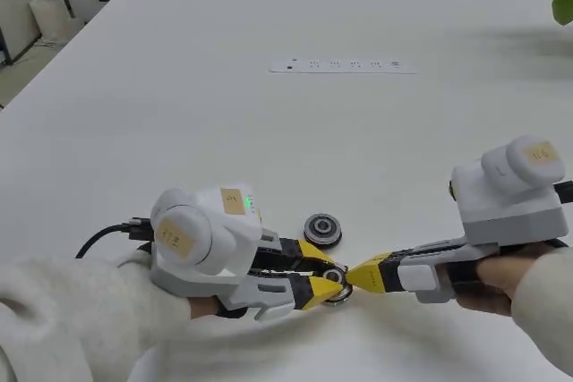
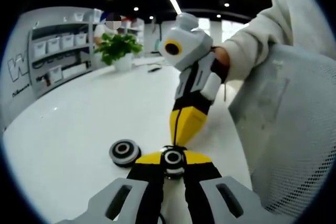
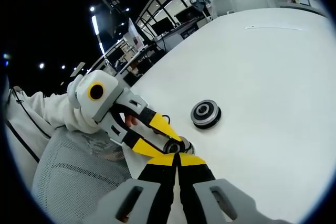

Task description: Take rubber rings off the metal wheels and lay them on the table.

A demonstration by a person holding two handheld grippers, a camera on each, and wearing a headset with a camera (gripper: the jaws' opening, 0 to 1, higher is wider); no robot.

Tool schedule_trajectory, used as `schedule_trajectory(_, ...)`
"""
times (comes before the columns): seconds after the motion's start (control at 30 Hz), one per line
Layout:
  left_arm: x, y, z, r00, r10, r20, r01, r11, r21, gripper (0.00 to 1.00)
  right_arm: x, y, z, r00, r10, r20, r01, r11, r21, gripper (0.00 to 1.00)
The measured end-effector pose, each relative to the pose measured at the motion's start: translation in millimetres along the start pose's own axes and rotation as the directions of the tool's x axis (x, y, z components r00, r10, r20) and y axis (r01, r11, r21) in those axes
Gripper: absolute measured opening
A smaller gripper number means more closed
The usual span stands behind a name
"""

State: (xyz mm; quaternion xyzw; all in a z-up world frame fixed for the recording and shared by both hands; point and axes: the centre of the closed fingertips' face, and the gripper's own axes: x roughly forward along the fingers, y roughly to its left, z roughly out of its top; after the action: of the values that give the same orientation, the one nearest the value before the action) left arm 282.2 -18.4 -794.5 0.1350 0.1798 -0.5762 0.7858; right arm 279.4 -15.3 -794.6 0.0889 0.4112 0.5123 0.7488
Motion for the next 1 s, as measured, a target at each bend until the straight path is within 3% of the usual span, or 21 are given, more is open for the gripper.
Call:
schedule_trajectory(0.8, 0.3, 0.1, 0.0, 1.0, -0.001, 0.002, 0.001, 1.0, -0.001, 0.14, 0.6, 10.9, 6.1, 0.9978, 0.058, 0.032, -0.058, 0.998, 0.015, 0.0)
schedule_trajectory(1.0, 0.4, 0.5, -0.1, 1.0, -0.001, 0.004, 0.001, 1.0, 0.0, 0.14, 0.4, 8.3, 5.5, 0.9984, 0.047, 0.031, -0.047, 0.999, 0.019, 0.0)
